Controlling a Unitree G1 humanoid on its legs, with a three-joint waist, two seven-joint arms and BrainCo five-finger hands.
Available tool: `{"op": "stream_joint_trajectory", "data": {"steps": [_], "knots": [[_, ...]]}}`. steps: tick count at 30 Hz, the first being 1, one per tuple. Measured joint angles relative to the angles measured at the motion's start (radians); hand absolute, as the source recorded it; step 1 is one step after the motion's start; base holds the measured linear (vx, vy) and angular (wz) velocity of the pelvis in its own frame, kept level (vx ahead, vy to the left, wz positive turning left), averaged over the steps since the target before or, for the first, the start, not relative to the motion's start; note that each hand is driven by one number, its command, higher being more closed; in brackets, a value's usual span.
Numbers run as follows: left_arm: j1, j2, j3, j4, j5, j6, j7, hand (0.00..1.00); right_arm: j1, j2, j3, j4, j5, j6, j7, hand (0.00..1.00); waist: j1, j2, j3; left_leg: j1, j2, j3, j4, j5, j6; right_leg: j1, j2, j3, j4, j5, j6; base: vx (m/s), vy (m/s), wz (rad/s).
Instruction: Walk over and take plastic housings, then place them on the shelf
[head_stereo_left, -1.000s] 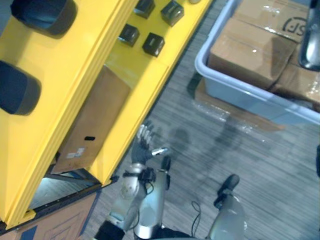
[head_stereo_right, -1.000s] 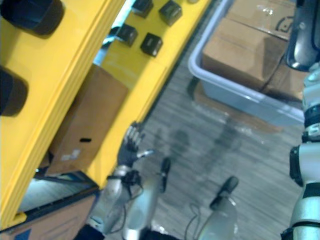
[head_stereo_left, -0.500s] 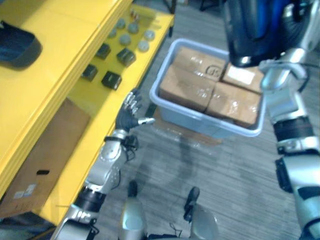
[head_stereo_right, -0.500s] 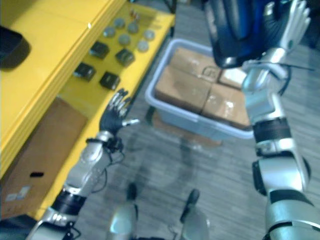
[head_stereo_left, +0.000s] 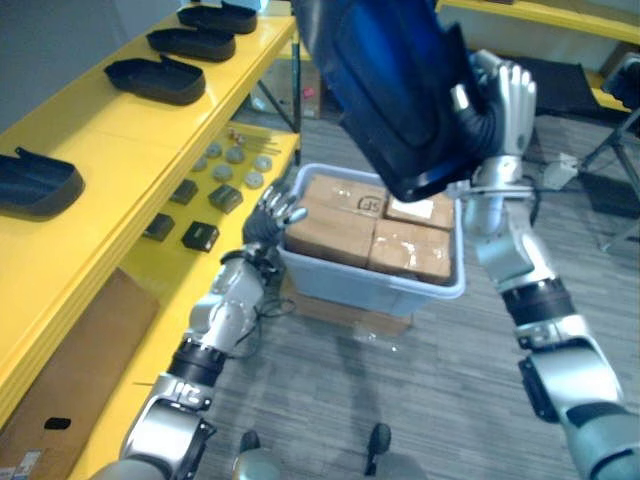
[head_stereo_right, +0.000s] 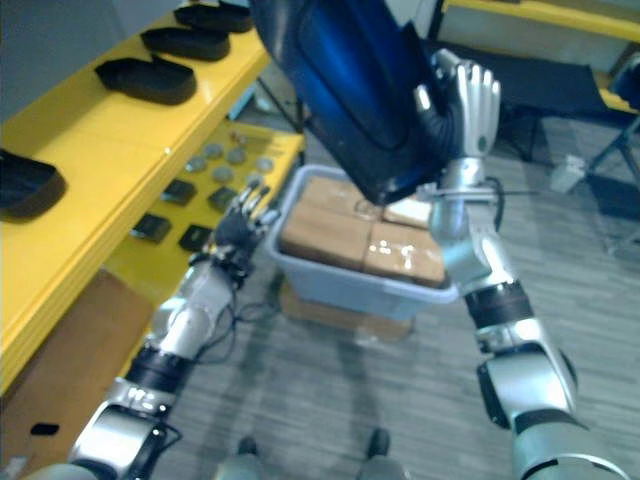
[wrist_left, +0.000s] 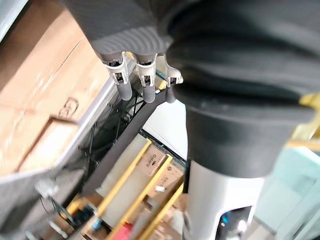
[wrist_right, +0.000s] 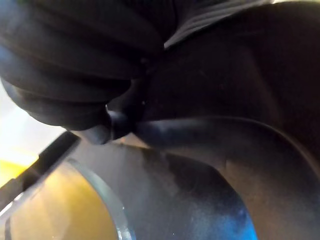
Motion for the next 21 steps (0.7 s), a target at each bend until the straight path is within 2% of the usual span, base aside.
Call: {"op": "stream_joint_trajectory", "data": {"steps": [1, 3, 14, 21], "knots": [[-0.002, -0.005, 0.0, 0.018, -0.056, 0.016, -0.002, 0.0, 0.001, 0.013, 0.015, 0.012, -0.012, 0.0, 0.002, 1.0, -0.001, 0.0, -0.001, 0.011, 0.0, 0.0, -0.005, 0.002, 0.0, 0.011, 0.0, 0.0, -0.002, 0.0, 0.0, 0.0, 0.0, 0.0], [-0.006, -0.009, -0.01, 0.02, -0.09, 0.027, -0.003, 0.0, 0.001, 0.025, 0.025, 0.019, -0.02, 0.0, 0.013, 1.0, -0.001, 0.0, -0.002, 0.018, -0.002, 0.0, -0.007, 0.002, 0.0, 0.022, 0.0, -0.002, -0.009, 0.003, 0.001, 0.0, 0.0, 0.0], [-0.015, -0.046, -0.022, 0.024, -0.121, 0.022, -0.002, 0.0, 0.001, 0.052, 0.114, 0.071, -0.057, 0.006, 0.025, 1.0, 0.003, -0.003, -0.044, 0.026, -0.006, -0.014, -0.022, 0.011, 0.0, 0.038, -0.001, -0.02, -0.027, 0.009, 0.002, 0.0, 0.004, 0.03], [-0.042, -0.058, -0.058, 0.024, -0.121, 0.021, -0.004, 0.0, -0.001, 0.089, 0.149, 0.125, -0.058, 0.043, 0.043, 1.0, 0.021, -0.004, -0.047, 0.026, -0.006, -0.02, -0.023, 0.012, 0.0, 0.046, -0.001, -0.024, -0.028, 0.01, 0.001, -0.02, 0.003, 0.01]]}}
